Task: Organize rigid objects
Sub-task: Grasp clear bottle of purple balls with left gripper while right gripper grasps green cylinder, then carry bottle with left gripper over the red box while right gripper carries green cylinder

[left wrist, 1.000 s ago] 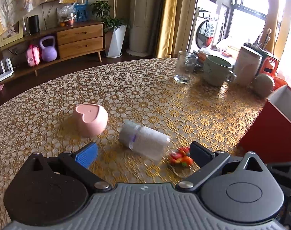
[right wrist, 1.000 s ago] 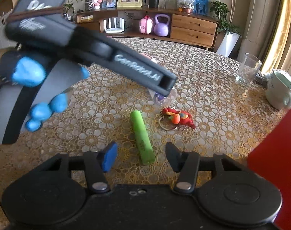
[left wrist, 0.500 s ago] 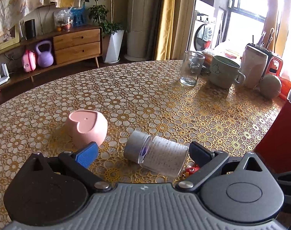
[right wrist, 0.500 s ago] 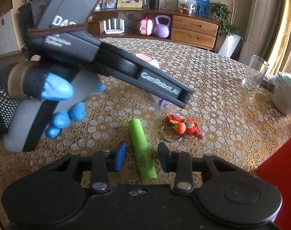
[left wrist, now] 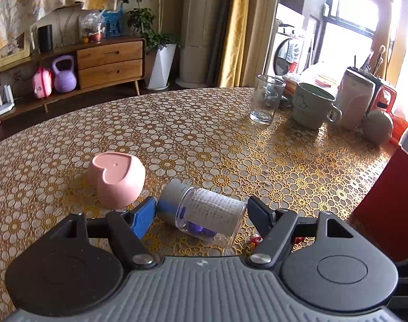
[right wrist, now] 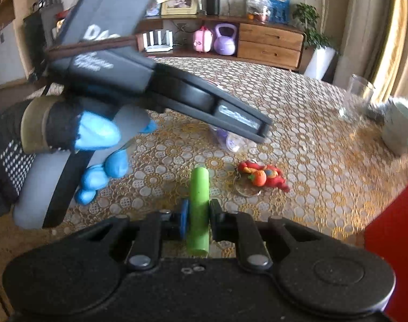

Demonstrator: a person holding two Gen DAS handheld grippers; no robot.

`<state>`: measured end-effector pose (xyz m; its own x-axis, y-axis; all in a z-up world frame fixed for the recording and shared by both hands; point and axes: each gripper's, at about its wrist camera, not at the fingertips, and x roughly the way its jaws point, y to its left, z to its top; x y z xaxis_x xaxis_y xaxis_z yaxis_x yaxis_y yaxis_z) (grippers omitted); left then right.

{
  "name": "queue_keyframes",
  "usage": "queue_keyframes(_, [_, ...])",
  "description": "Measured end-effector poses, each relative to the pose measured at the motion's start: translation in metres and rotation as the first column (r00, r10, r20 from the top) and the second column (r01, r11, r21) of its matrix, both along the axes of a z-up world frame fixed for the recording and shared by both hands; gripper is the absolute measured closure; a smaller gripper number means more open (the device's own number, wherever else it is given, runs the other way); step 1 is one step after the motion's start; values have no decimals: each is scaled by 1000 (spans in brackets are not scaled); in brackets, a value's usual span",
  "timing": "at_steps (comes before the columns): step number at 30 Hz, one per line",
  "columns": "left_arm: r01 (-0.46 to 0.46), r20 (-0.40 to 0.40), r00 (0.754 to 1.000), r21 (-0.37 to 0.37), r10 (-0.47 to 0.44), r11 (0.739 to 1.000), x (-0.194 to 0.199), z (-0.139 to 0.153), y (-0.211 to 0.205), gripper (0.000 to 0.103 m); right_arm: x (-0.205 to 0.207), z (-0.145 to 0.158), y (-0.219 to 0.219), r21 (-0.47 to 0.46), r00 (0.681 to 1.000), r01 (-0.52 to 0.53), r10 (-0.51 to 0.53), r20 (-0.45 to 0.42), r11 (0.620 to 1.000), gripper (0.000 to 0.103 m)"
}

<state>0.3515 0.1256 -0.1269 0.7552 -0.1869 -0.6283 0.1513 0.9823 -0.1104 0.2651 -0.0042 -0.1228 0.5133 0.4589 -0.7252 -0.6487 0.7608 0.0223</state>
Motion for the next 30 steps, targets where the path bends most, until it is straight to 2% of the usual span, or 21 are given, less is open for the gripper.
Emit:
queue_keyframes(4, [-21, 1, 1000, -34, 21, 999, -12, 10, 4, 28, -6, 10, -13, 42, 999, 33, -32, -30, 999, 88])
queue_keyframes(9, [-25, 13, 1000, -42, 26, 999, -34, 35, -2, 28, -19, 32, -32, 85, 998, 61, -58, -40, 994, 88])
queue_keyframes(19, [-12, 28, 1000, -71, 14, 997, -96, 94, -26, 28, -50, 81, -77, 160, 992, 128, -125, -27, 979, 88])
queue_keyframes(24, [-5, 25, 1000, -89, 7, 996, -123, 114, -41, 28, -64, 98, -104, 183, 987, 160, -162, -4, 970, 87])
queue_keyframes(30, [15, 52, 999, -75, -11, 997, -149, 135, -66, 28, -75, 113, -137, 202, 979, 195, -203, 20, 960, 87])
